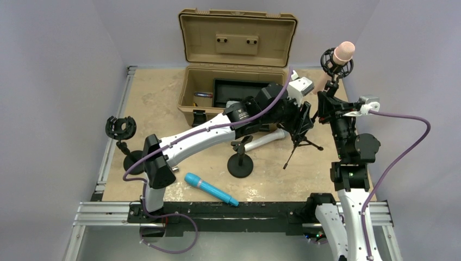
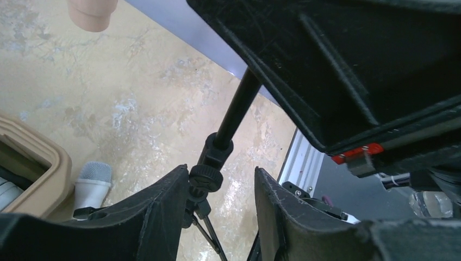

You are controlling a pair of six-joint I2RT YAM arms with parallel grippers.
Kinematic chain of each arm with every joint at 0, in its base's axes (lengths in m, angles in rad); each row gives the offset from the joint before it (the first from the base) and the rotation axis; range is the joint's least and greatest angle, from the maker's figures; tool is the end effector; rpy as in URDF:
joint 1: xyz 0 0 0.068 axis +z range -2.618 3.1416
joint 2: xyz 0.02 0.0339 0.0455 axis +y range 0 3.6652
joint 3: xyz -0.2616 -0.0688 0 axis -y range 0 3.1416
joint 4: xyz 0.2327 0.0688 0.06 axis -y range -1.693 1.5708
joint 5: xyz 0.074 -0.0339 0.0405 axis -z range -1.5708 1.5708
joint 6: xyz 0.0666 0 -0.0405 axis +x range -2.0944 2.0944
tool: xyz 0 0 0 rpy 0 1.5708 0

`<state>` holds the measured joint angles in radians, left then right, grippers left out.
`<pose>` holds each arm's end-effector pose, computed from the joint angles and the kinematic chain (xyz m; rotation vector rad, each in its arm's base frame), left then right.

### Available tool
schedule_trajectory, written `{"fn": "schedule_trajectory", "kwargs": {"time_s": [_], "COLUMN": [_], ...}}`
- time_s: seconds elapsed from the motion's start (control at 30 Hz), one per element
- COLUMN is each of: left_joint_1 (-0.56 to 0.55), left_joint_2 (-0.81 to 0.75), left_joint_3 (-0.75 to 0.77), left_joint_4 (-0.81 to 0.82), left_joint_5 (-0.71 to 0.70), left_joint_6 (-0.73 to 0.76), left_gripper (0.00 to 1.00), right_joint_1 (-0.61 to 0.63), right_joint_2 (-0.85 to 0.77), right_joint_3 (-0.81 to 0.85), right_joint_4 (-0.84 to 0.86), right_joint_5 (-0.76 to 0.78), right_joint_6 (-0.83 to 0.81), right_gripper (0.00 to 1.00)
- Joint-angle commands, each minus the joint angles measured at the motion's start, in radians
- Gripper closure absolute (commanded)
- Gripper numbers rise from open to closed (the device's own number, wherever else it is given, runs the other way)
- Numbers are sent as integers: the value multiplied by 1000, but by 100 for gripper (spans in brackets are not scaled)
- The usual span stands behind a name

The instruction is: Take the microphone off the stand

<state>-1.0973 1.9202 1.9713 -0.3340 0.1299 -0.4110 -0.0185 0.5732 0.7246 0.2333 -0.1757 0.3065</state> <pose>0.2082 -0.4252 0.3920 0.7717 1.8670 -1.1328 0.1508 0.0089 0.4022 0.0390 1.1991 0.3570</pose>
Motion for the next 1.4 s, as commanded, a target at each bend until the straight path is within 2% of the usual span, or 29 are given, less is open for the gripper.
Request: {"fn": "schedule_trajectory", "kwargs": {"time_s": [0.0, 0.1, 0.27, 0.43, 0.73, 0.9, 1.03, 1.1, 1.17, 1.23, 1.27, 1.3, 1.37], "left_joint_1": [4, 3, 4, 21, 112, 135, 142, 138, 132, 133, 136, 137, 137], "left_joint_2": [25, 29, 31, 35, -6, -27, -28, -15, -12, -16, -22, -33, -61], "left_joint_3": [43, 42, 42, 49, -73, -127, -269, -300, -344, -350, -334, -319, -302], "left_joint_4": [8, 7, 7, -4, 186, 251, 502, 578, 684, 721, 692, 641, 531], "left_joint_5": [36, 42, 37, 70, 329, 390, 431, 451, 440, 427, 428, 426, 391], "left_joint_6": [-37, -37, -41, -129, -639, -899, -1240, -1389, -1490, -1496, -1437, -1374, -1245], "left_gripper": [55, 57, 68, 100, 100, 100, 100, 100, 100, 100, 100, 95, 76], "right_joint_1": [3, 3, 3, 3, 3, 3, 3, 3, 3, 3, 3, 3, 3], "right_joint_2": [-26, -27, -27, -45, -144, -158, -165, -165, -163, -162, -162, -161, -164], "right_joint_3": [48, 48, 45, 8, -190, -229, -233, -229, -226, -223, -222, -221, -218], "right_joint_4": [114, 115, 116, 147, 412, 440, 441, 438, 435, 431, 428, 423, 417], "right_joint_5": [-9, -7, -10, -4, -75, -77, -86, -87, -88, -86, -82, -78, -72], "right_joint_6": [8, 5, 7, -3, -6, -12, -14, -14, -15, -15, -15, -15, -15], "right_gripper": [100, 100, 100, 100, 100, 100, 100, 100, 100, 100, 100, 100, 100]}}
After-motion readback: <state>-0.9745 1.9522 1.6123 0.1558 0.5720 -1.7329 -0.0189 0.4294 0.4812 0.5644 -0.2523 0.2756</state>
